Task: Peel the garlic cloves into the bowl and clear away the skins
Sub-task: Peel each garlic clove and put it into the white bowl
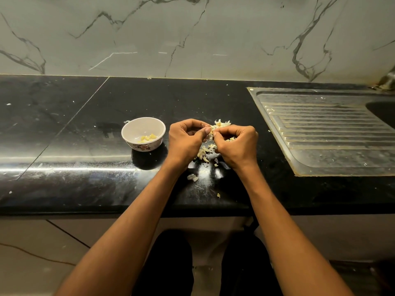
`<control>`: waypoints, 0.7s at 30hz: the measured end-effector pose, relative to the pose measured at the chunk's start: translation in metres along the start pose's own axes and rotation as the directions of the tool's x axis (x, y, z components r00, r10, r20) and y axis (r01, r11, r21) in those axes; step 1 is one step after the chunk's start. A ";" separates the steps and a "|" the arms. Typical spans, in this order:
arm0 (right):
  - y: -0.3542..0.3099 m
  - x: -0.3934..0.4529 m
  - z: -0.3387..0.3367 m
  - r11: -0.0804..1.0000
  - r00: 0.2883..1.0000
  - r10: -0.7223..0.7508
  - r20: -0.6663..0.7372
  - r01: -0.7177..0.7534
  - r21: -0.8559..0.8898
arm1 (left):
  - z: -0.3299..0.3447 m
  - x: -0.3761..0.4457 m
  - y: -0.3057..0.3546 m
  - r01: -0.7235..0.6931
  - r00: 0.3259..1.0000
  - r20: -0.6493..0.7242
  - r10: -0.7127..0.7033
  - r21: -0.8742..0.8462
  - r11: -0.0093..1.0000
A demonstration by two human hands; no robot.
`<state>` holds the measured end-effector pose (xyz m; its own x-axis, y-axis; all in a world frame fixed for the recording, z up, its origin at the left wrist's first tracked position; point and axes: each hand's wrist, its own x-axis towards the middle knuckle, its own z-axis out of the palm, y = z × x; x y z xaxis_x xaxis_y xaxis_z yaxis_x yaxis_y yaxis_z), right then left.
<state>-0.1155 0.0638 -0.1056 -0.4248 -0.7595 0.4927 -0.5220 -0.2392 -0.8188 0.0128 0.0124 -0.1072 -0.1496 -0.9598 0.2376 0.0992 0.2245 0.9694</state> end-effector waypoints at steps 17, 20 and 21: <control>0.000 -0.001 0.002 0.999 1.000 -0.030 -0.003 0.030 -0.024 | 0.000 -0.001 -0.001 -0.018 1.000 0.004 0.018 0.025 1.000; 0.001 -0.001 0.002 0.998 0.999 -0.047 -0.020 0.046 -0.041 | 0.000 -0.001 -0.001 -0.023 1.000 0.007 0.023 0.023 0.999; 0.000 -0.001 0.002 0.998 0.998 -0.051 -0.023 0.050 -0.044 | 0.000 -0.001 -0.001 -0.023 1.000 0.009 0.023 0.018 1.000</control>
<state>-0.1133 0.0632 -0.1073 -0.4146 -0.7320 0.5407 -0.5746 -0.2501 -0.7793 0.0128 0.0129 -0.1087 -0.1563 -0.9528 0.2601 0.0853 0.2494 0.9647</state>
